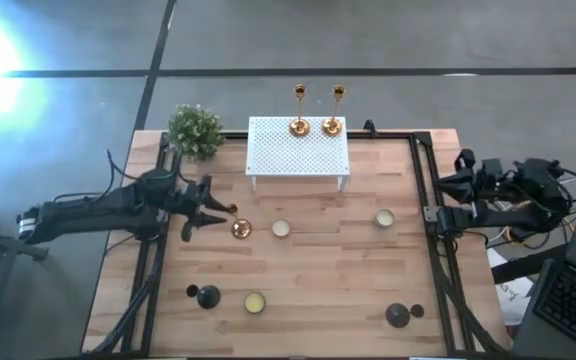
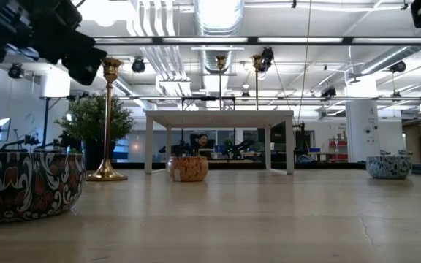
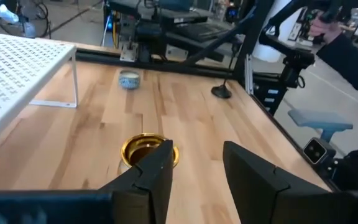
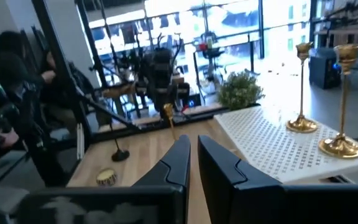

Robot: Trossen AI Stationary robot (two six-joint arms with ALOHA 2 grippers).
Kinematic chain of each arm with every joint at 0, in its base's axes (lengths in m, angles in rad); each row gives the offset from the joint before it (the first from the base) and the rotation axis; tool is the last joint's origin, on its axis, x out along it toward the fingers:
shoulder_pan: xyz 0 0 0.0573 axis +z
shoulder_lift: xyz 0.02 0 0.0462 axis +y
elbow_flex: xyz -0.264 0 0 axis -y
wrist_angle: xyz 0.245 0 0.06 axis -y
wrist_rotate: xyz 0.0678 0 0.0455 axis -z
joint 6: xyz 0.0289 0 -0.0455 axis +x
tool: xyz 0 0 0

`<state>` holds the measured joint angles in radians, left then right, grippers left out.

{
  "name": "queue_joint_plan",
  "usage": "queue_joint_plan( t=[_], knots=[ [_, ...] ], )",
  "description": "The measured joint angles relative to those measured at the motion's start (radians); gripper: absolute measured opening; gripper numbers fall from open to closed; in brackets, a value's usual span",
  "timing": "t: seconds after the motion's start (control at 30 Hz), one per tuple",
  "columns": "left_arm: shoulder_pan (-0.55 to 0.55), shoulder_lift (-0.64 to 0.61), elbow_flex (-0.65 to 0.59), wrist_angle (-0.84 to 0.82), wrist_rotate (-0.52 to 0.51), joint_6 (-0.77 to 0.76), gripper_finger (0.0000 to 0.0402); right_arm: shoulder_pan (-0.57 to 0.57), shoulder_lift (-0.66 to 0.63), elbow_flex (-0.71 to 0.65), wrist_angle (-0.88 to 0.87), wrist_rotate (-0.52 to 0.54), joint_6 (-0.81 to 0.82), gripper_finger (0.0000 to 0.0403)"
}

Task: Pick & Place candle stick holders
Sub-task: Put the golden candle holder on the shelf aligned with the other golden candle holder

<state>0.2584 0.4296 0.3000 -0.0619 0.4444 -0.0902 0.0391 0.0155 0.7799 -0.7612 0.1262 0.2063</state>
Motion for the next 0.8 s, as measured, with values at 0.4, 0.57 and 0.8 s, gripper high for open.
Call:
queue_joint_plan(
  t=[0.4,0.57,0.8],
  knots=[
    [0.000,-0.070,0.047,-0.275,-0.126,0.007,0.0147,0.000,0.047,0.009,-0.030,0.038,-0.002,0.0027],
    [0.000,-0.042,0.012,-0.251,-0.134,-0.016,0.0147,0.000,0.080,0.008,-0.033,0.038,-0.002,0.0027],
    [0.000,-0.011,-0.067,-0.163,-0.136,-0.041,0.0147,0.000,0.098,0.008,-0.035,0.041,-0.004,0.0027]
  ],
)
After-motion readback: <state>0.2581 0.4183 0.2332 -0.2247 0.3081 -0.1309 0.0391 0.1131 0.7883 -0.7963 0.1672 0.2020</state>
